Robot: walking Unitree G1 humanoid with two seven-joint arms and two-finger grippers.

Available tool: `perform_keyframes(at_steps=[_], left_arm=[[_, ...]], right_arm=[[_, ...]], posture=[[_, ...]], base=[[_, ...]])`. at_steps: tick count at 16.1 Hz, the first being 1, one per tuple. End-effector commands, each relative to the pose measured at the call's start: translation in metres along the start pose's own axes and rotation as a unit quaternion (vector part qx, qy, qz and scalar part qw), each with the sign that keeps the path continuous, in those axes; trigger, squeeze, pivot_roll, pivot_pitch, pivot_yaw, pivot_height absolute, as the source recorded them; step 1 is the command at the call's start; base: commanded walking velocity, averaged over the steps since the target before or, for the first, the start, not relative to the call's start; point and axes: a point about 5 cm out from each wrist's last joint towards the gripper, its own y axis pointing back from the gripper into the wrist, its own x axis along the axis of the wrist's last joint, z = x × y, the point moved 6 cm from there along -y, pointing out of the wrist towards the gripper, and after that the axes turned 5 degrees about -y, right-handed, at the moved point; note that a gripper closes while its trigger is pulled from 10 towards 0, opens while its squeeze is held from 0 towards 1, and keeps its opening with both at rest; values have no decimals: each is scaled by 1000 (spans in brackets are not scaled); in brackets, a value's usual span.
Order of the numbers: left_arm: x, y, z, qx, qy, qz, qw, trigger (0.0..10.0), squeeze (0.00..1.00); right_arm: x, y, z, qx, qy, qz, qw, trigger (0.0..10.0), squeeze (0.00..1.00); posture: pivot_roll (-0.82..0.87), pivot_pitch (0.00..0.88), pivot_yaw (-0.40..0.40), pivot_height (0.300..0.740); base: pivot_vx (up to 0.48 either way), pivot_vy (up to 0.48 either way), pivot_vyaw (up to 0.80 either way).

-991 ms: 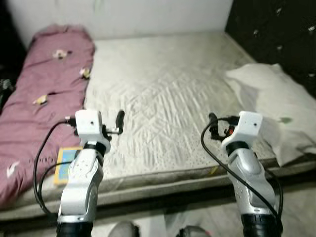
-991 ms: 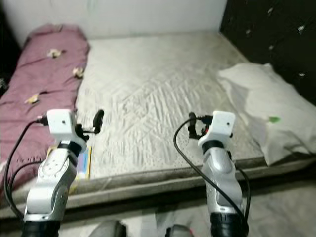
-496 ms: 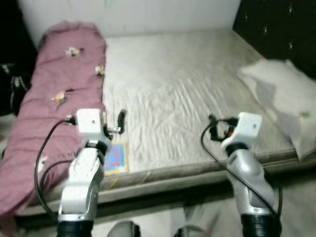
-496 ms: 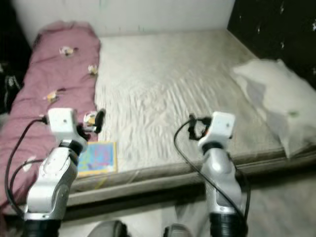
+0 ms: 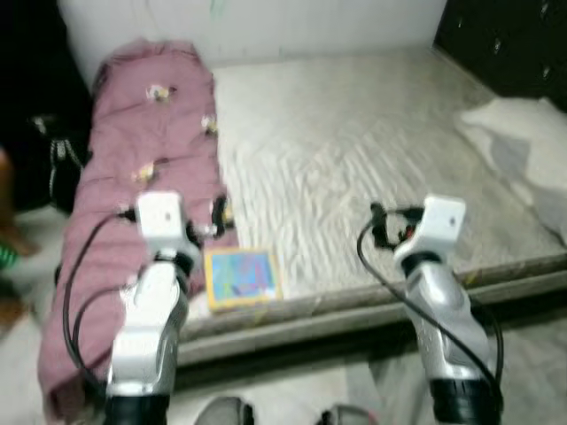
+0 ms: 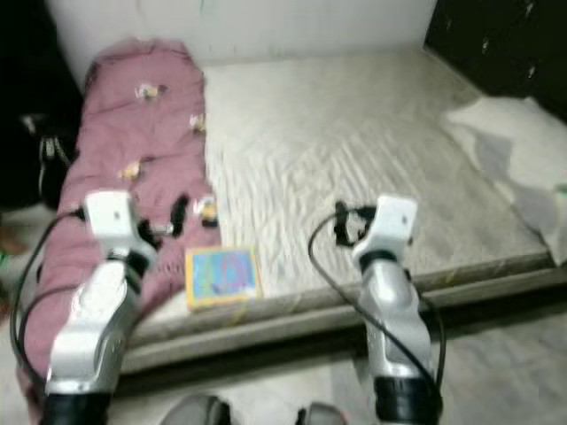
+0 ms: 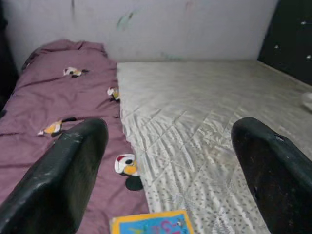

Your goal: Clean up the room

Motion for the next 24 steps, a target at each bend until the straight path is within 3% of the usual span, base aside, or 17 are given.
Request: perform_keyframes(at_steps=[1,10,24], left_arm=[[2,1,-10,15,-9,2,1000,10000,0],[10,6,0,-17,-4,27,1000,10000,0],[8,9,4,-30,-2,22,999,10000,0]], right_arm=[[5,0,-10,13,-3,7,1000,10000,0],[4,2,-11,18,8,2,1000,10000,0],[-2,3,-17,32,15,-16,999,10000,0]], posture=[[-3,0,-1,740],[-1,0,-9,740],[5,0,-16,740]], base=[[0,472,0],[54,81,0],[390,0,0]])
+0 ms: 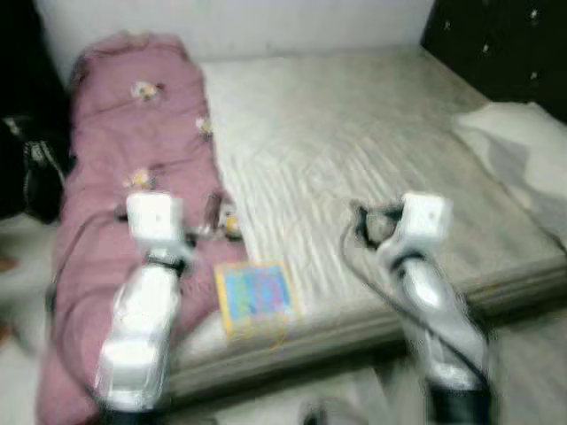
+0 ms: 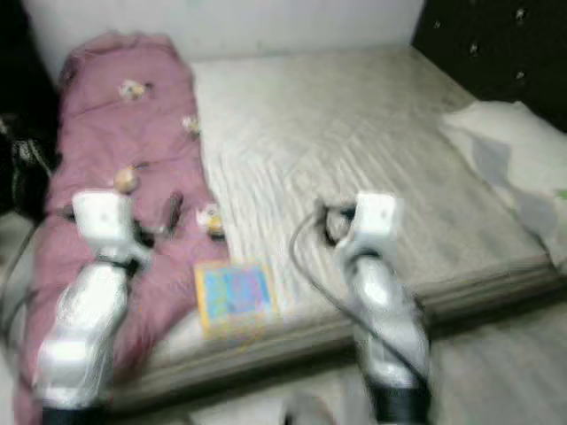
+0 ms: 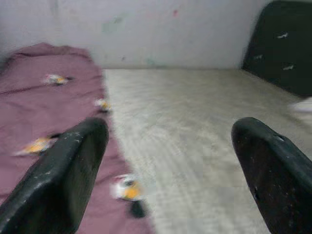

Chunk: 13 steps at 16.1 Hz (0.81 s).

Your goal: Clean up the room

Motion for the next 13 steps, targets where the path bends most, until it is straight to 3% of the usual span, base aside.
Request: perform_keyframes(at_steps=[1,7,13], left_arm=[[1,2,-12,14,-12,-1,1000,10000,0],[-8,4,-16,43,1,-25,999,10000,0],[-2,-3,-19,46,-7,-14,999,10000,0]], right_arm=[[1,-1,-11,13,-5,-3,1000,10000,0],[-3,-1,-12,17,-5,-15,1000,10000,0],[0,-7,-16,24,-4,-12,1000,10000,0]], posture=[[6,0,-20,740],[10,0,-17,740],[2,0,-6,740]], base=[[304,0,0],[43,0,0],[0,451,0]])
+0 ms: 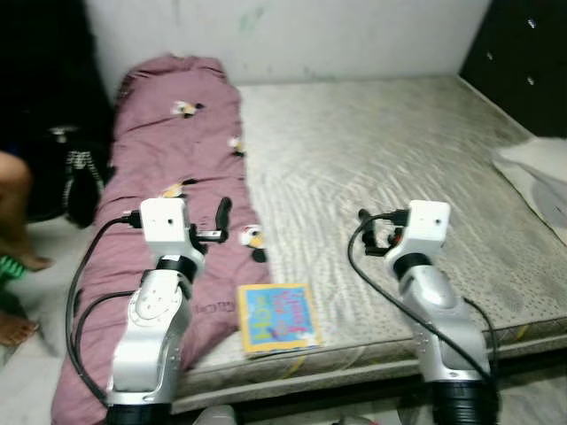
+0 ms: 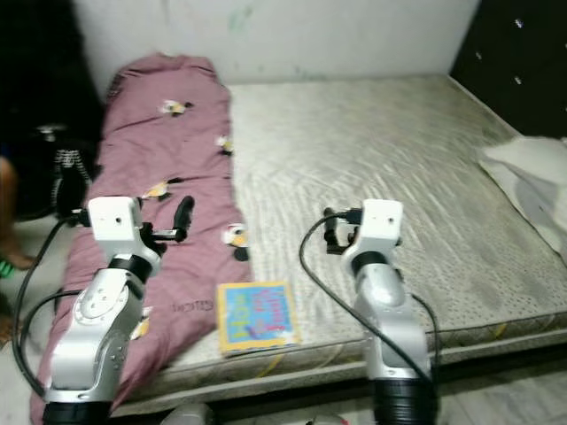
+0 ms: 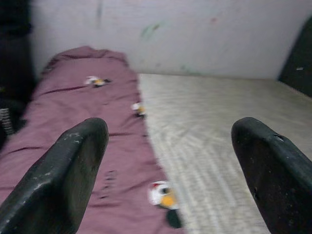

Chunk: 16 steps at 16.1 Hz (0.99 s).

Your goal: Clean up the room

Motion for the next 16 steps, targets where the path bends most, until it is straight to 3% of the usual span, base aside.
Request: perform_keyframes(at_steps=[1,5,6,7,9,13,16], left_arm=[[4,-4,-1,5,-9,9,1000,10000,0],[7,-4,-9,30,-22,8,999,10000,0],[5,-4,-9,22,-10,0,1000,10000,0],[15,-3,-3,-31,-23,24,999,10000,0],[24,-3,-26,20,-42,37,998,10000,0],[0,7,-46,60,-36,6,998,10000,0],[-17,20,-43,47,-36,-11,998,10000,0]], right_arm=[[2,-2,1,1,2,-2,1000,10000,0],[9,-5,-4,12,-5,14,1000,10000,0],[12,-6,-5,15,-6,19,1000,10000,0],[17,-7,-6,15,-11,27,999,10000,0],[25,-7,-4,14,-18,43,999,10000,0],[38,7,11,-21,-1,88,996,10000,0],[30,20,26,-37,31,84,995,10000,0]], posture=[[0,0,-7,740],[-6,0,-9,740],[-6,0,-9,740],[4,0,-14,740],[18,0,-13,740],[1,0,-3,740],[0,0,-8,740]], base=[[0,480,0],[0,0,0],[0,0,0],[0,0,0],[0,0,0],[0,0,0],[0,0,0]])
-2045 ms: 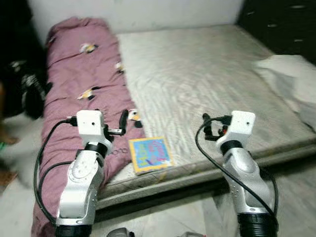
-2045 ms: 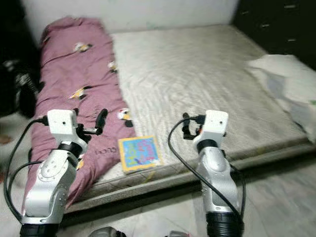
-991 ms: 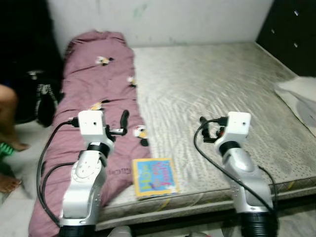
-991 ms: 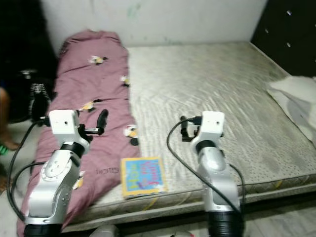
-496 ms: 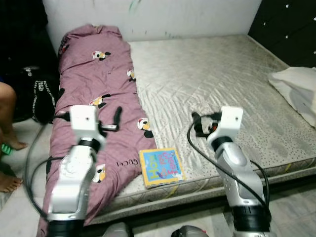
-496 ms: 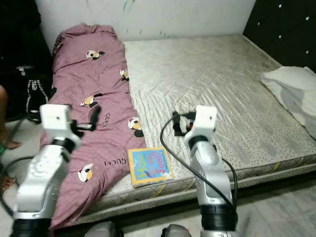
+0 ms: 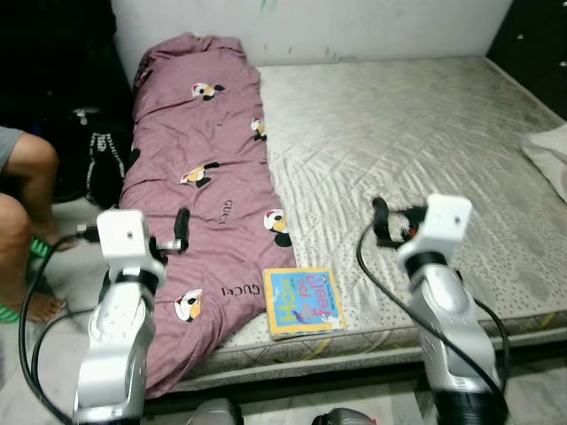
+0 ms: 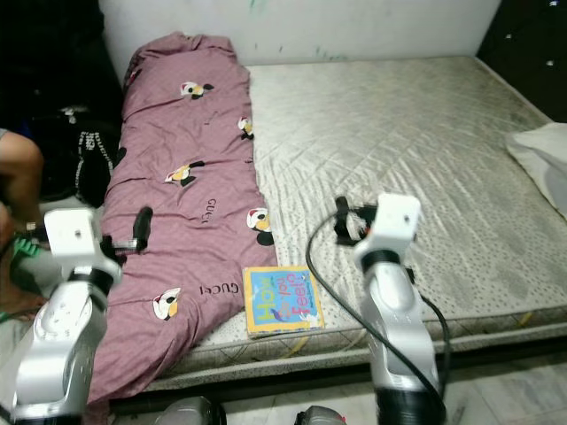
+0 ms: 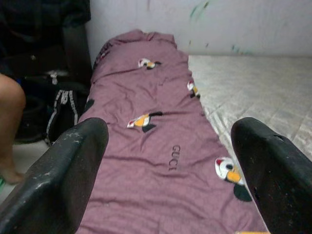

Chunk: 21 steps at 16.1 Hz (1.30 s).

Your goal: Clean up the room

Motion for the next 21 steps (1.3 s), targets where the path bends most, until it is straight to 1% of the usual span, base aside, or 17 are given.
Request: perform_keyframes(at_steps=[1,2,3,4,5,6,13,17,20,21], left_arm=[[3,0,3,-11,-6,7,1000,10000,0],[-1,4,7,-30,-18,18,999,10000,0],[-5,4,7,-29,-15,14,999,10000,0],[-7,4,8,-31,-12,10,999,10000,0],[-9,4,13,-45,-22,12,999,10000,0],[-10,4,14,-48,-23,11,999,10000,0],[-8,2,12,-50,-32,17,998,10000,0],[-9,1,13,-52,-29,16,998,10000,0],[-5,-1,15,-54,-39,21,998,10000,0],[-4,-1,15,-53,-40,23,998,10000,0]], right_arm=[[9,2,1,4,11,18,1000,10000,0],[-4,9,8,0,19,6,1000,10000,0],[-11,11,10,-2,5,-3,1000,10000,0],[-13,12,9,1,0,-5,1000,10000,0],[-13,10,4,14,9,-5,1000,10000,0],[-13,11,2,19,9,-4,1000,10000,0],[-14,10,-1,25,9,-4,1000,10000,0],[-14,9,-1,26,7,-6,1000,10000,0],[-15,8,-2,30,5,-9,1000,10000,0],[-15,8,-2,30,5,-9,1000,10000,0]], posture=[[2,0,-9,740],[3,0,-15,740],[1,0,-15,740],[2,0,-16,740],[1,0,-14,740],[2,0,-10,740],[0,0,-5,740],[-1,0,-5,696],[-6,0,-6,656],[-6,0,-7,651]], base=[[0,0,0],[0,0,0],[0,0,0],[0,0,0],[0,0,0],[0,0,0],[0,0,0],[0,0,0],[0,0,0],[0,0,0]])
